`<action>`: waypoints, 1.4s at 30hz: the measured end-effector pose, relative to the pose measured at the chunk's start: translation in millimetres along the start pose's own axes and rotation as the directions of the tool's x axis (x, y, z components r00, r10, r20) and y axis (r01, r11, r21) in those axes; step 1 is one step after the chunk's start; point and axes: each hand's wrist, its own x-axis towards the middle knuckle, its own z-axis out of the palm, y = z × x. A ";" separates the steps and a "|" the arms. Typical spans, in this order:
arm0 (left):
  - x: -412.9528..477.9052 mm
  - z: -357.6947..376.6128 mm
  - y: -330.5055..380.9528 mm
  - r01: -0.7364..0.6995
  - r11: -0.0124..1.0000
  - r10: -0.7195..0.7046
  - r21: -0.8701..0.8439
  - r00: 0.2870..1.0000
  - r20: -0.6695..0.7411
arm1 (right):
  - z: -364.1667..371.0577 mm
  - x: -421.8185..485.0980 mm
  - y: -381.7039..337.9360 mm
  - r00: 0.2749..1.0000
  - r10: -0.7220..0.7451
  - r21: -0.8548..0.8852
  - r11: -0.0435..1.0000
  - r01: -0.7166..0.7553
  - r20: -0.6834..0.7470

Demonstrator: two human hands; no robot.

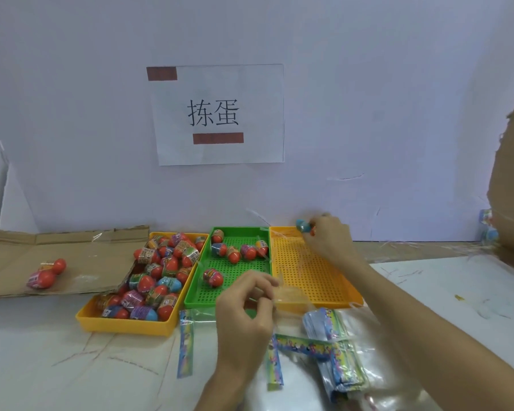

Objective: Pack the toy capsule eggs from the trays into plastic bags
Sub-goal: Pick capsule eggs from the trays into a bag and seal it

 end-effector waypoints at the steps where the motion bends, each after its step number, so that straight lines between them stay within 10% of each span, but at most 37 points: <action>1: 0.2 0.7 0.4 -0.026 0.999 0.026 0.019 0.999 -0.036 | -1.6 3.8 4.6 1.000 -0.004 -0.033 0.999 0.003 -0.018; 13: -2.1 5.2 6.2 -0.168 0.976 0.191 0.142 0.967 -0.167 | 1.7 22.6 0.1 0.953 -0.100 -0.064 0.990 0.123 0.286; 33: -1.1 2.8 -2.0 -0.399 0.894 0.409 0.204 0.912 -0.012 | 4.2 11.7 -5.0 0.948 -0.183 0.275 0.955 0.109 0.261; 42: 0.5 1.3 -2.0 -0.340 0.904 0.297 0.260 0.936 0.189 | -66.3 -93.5 -14.8 0.954 -0.215 0.835 0.547 -0.060 0.209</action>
